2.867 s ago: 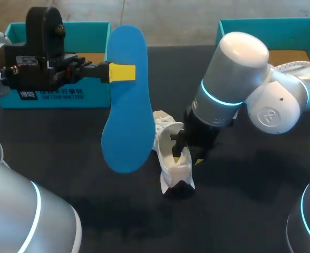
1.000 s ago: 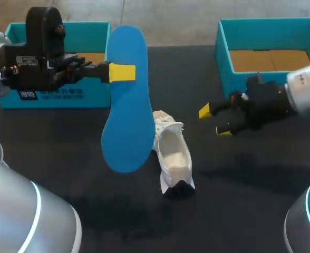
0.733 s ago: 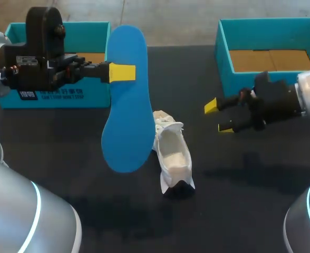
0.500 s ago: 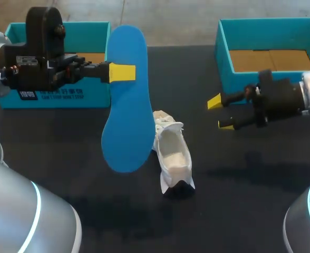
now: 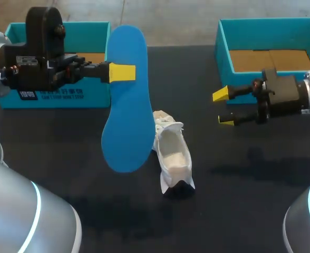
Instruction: Take the shoe out of the shoebox, open the shoe tongue, remove and reinsert the insole, then place the shoe into the shoebox
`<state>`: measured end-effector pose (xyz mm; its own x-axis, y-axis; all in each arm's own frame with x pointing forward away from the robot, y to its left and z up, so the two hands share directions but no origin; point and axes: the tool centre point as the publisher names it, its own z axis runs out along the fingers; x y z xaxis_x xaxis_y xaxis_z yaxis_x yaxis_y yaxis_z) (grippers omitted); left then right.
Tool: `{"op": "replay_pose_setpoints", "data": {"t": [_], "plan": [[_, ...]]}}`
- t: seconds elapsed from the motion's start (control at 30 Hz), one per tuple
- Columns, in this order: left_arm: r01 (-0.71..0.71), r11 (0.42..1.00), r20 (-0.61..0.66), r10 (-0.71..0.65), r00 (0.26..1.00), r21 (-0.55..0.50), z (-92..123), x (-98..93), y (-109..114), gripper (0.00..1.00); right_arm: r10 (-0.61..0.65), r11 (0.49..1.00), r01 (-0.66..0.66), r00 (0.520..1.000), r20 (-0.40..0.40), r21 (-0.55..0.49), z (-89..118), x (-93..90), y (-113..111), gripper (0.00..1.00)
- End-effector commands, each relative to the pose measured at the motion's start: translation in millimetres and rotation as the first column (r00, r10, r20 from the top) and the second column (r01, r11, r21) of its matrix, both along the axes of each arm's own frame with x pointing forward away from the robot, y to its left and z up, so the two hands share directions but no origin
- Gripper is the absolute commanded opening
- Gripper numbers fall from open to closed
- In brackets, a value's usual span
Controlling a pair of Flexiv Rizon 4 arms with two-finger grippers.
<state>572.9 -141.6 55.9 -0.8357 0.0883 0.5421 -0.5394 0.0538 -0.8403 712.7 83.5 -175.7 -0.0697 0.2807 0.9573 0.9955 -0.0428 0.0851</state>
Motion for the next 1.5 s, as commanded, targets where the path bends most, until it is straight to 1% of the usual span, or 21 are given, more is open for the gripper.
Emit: {"op": "replay_pose_setpoints", "data": {"t": [0.03, 0.3, 0.37, 0.47, 0.5, 0.53, 0.57, 0.6, 0.67, 0.7, 0.77, 0.83, 0.87, 0.9, 0.93, 0.97, 1.03, 1.1, 1.13, 1.2, 1.5], "plan": [[0.000, 1.000, 0.001, 0.000, 1.000, -0.001, -0.4, -0.3, -0.6, 0.00, 0.006, 0.999, -0.006, 1.000, -0.012, 0.040, -2.1, 4.6, -1.6, 1.00], [0.000, 1.000, 0.001, 0.000, 1.000, -0.001, -0.4, -0.3, -0.6, 0.00, 0.007, 0.999, -0.006, 1.000, -0.014, 0.045, -2.1, 4.6, -1.7, 1.00], [0.004, 0.999, 0.029, -0.003, 1.000, -0.032, 1.7, 3.4, -1.9, 0.00, 0.007, 0.999, -0.006, 1.000, -0.014, 0.045, -2.1, 4.6, -1.7, 1.00], [-0.004, 0.999, 0.152, 0.010, 0.988, -0.043, 5.8, 11.3, -5.2, 0.00, 0.007, 0.999, -0.006, 1.000, -0.014, 0.045, -2.1, 4.6, -1.7, 1.00], [-0.016, 0.999, 0.219, 0.024, 0.975, -0.039, 6.8, 14.0, -6.3, 0.00, 0.007, 0.999, -0.006, 1.000, -0.014, 0.045, -2.1, 4.6, -1.7, 1.00], [-0.017, 0.998, 0.269, 0.033, 0.962, -0.063, 7.2, 18.5, -8.4, 0.00, 0.007, 0.999, -0.006, 1.000, -0.014, 0.045, -2.1, 4.6, -1.7, 1.00], [-0.017, 0.997, 0.284, 0.039, 0.958, -0.077, 7.4, 21.1, -8.9, 0.00, 0.007, 0.999, -0.006, 1.000, -0.014, 0.045, -2.1, 4.6, -1.7, 1.00], [-0.024, 0.997, 0.363, 0.048, 0.931, -0.068, 5.9, 26.9, -11.1, 0.00, 0.007, 0.999, -0.006, 1.000, -0.014, 0.045, -2.1, 4.6, -1.7, 1.00], [-0.012, 0.996, 0.395, 0.046, 0.917, -0.087, 4.1, 32.2, -13.4, 0.00, 0.007, 0.999, -0.006, 1.000, -0.014, 0.045, -2.1, 4.6, -1.7, 1.00], [-0.013, 0.996, 0.469, 0.051, 0.882, -0.084, 3.9, 35.9, -14.5, 0.00, 0.007, 0.999, -0.006, 1.000, -0.014, 0.045, -2.1, 4.6, -1.7, 1.00], [-0.006, 0.996, 0.525, 0.054, 0.849, -0.094, 2.9, 39.0, -16.4, 0.00, 0.007, 0.999, -0.006, 1.000, -0.014, 0.045, -2.1, 4.6, -1.7, 1.00], [0.007, 0.995, 0.630, 0.056, 0.775, -0.097, 0.8, 41.8, -18.3, 0.00, 0.007, 0.999, -0.006, 1.000, -0.014, 0.045, -2.1, 4.6, -1.7, 1.00], [0.014, 0.994, 0.660, 0.061, 0.749, -0.107, -0.1, 41.7, -18.6, 0.00, 0.007, 0.999, -0.006, 1.000, -0.014, 0.045, -2.1, 4.6, -1.7, 1.00], [0.019, 0.994, 0.728, 0.065, 0.683, -0.106, -1.5, 40.4, -18.0, 0.00, 0.007, 0.999, -0.006, 1.000, -0.014, 0.045, -2.1, 4.6, -1.7, 1.00], [0.017, 0.994, 0.769, 0.074, 0.635, -0.110, -3.9, 41.1, -18.5, 0.00, 0.007, 0.999, -0.006, 1.000, -0.014, 0.045, -2.1, 4.6, -1.7, 1.00], [0.026, 0.992, 0.782, 0.083, 0.618, -0.126, -4.6, 41.0, -18.0, 0.00, 0.007, 0.999, -0.006, 1.000, -0.014, 0.045, -2.1, 4.6, -1.7, 1.00], [0.025, 0.989, 0.873, 0.116, 0.474, -0.144, -7.7, 40.0, -16.0, 0.00, 0.007, 0.999, -0.006, 1.000, -0.014, 0.045, -2.1, 4.6, -1.7, 1.00], [0.036, 0.983, 0.893, 0.148, 0.424, -0.180, -6.8, 39.9, -12.9, 0.00, 0.007, 0.999, -0.006, 1.000, -0.014, 0.045, -2.1, 4.6, -1.7, 1.00], [0.040, 0.985, 0.923, 0.142, 0.358, -0.167, -7.2, 39.7, -12.0, 0.00, 0.007, 0.999, -0.006, 1.000, -0.014, 0.045, -2.1, 4.6, -1.7, 1.00], [0.040, 0.988, 0.949, 0.132, 0.286, -0.150, -7.9, 39.3, -11.3, 0.00, 0.007, 0.999, -0.006, 1.000, -0.014, 0.045, -2.1, 4.6, -1.7, 1.00], [0.040, 0.988, 0.949, 0.132, 0.286, -0.150, -7.9, 39.3, -11.3, 0.00, 0.007, 0.999, -0.006, 1.000, -0.014, 0.045, -2.1, 4.6, -1.7, 1.00]]}}
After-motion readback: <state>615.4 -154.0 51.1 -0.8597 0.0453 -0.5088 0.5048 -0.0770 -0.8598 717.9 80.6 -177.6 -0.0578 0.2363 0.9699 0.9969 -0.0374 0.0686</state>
